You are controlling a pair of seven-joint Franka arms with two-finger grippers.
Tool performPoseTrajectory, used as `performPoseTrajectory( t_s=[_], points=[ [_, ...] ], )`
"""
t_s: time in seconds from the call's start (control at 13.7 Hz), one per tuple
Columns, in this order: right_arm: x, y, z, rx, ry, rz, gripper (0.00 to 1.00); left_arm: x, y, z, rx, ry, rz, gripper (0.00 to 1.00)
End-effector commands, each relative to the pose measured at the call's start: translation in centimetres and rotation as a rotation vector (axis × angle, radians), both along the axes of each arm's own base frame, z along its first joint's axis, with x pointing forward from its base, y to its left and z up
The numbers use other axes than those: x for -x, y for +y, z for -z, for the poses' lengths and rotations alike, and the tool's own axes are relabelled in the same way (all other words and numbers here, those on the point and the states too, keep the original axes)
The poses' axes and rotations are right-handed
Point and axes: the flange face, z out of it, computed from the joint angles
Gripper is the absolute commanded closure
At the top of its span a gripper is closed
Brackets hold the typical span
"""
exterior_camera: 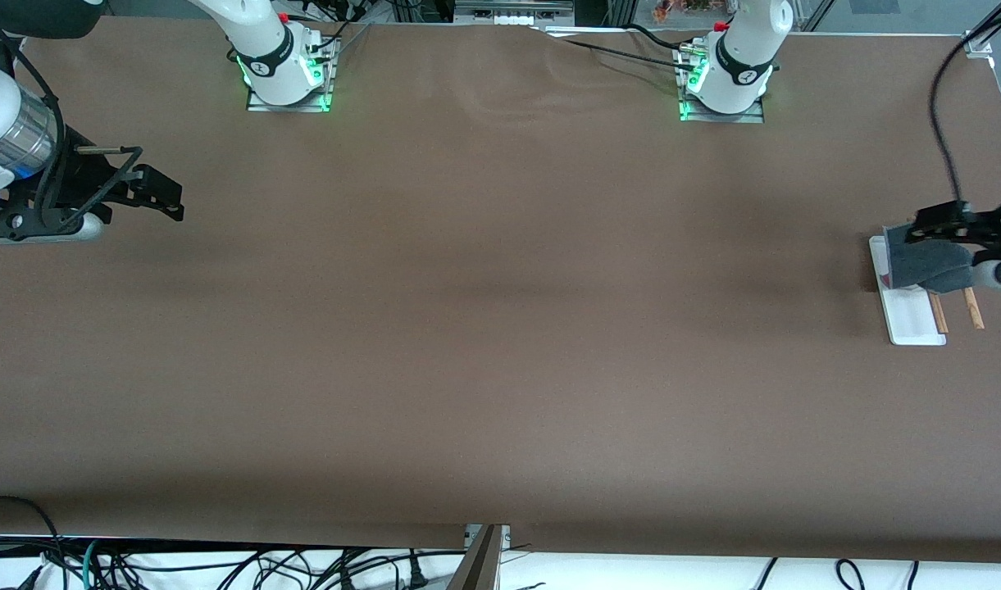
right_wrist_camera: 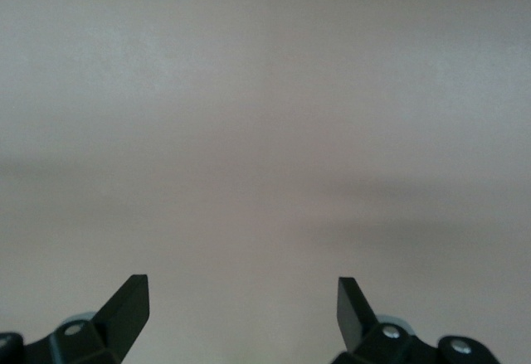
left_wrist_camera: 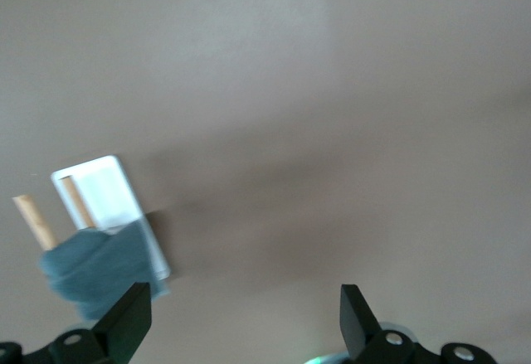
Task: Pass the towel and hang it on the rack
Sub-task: 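Open the left gripper and lift it off the towel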
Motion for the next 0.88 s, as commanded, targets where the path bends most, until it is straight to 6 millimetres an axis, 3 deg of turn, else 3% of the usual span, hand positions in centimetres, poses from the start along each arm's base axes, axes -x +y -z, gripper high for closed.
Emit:
performPoseTrajectory(
  t_s=[0.0,0.07,0.22,0.51,0.8],
  points=[
    [-0.1,0.0,-0.5,0.008,-0.002,-0.001,0.0,3.3,-3.3,-1.1,0.0,-0.094,-0.125,0.0],
    [-0.1,0.0,-0.5,0.008,-0.002,-0.001,0.0,4.7,-5.0,-0.7,-0.014,-0.116,-0.172,0.0],
    [-0.1,0.0,-0.5,0.008,-0.002,-0.001,0.0,5.9,-6.5,-0.7,-0.029,-0.138,-0.234,0.0],
    [-0.1,0.0,-0.5,0.008,-0.002,-0.001,0.0,7.1,-6.5,-1.1,-0.063,-0.157,-0.215,0.0],
    [-0.1,0.0,-0.5,0.008,-0.002,-0.001,0.0,7.1,-6.7,-1.2,-0.063,-0.161,-0.222,0.0]
  ],
)
